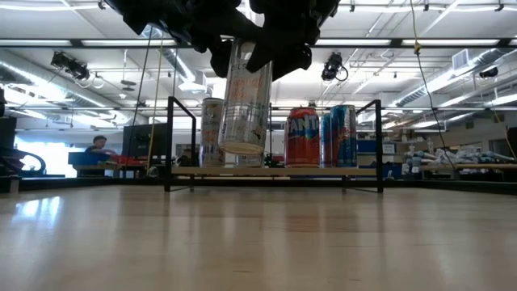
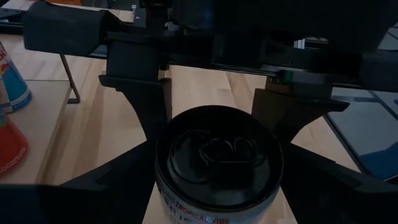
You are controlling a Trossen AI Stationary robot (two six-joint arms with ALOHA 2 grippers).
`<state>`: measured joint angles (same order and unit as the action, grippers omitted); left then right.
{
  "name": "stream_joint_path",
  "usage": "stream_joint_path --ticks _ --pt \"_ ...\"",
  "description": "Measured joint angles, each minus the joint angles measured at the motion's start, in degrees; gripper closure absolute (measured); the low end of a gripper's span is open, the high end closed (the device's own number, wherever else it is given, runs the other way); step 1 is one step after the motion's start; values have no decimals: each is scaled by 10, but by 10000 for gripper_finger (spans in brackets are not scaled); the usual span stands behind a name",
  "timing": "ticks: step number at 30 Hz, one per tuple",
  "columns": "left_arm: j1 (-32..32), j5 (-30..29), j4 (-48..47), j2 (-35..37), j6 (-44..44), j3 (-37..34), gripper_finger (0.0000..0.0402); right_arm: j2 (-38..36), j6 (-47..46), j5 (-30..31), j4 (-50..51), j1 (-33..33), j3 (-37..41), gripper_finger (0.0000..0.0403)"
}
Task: Place canned beverage on shelf
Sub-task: Put the white and pink soda can aligned with the other white and pink soda can on the shelf
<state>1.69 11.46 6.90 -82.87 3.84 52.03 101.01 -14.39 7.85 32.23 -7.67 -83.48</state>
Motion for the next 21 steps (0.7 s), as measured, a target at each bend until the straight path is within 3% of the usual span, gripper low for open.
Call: stream_joint_path --ticks 9,21 --pt "0 8 1 0 18 0 87 0 0 -1 0 0 0 156" --pt "-2 43 -14 1 31 2 118 0 -3 -20 -8 0 0 156"
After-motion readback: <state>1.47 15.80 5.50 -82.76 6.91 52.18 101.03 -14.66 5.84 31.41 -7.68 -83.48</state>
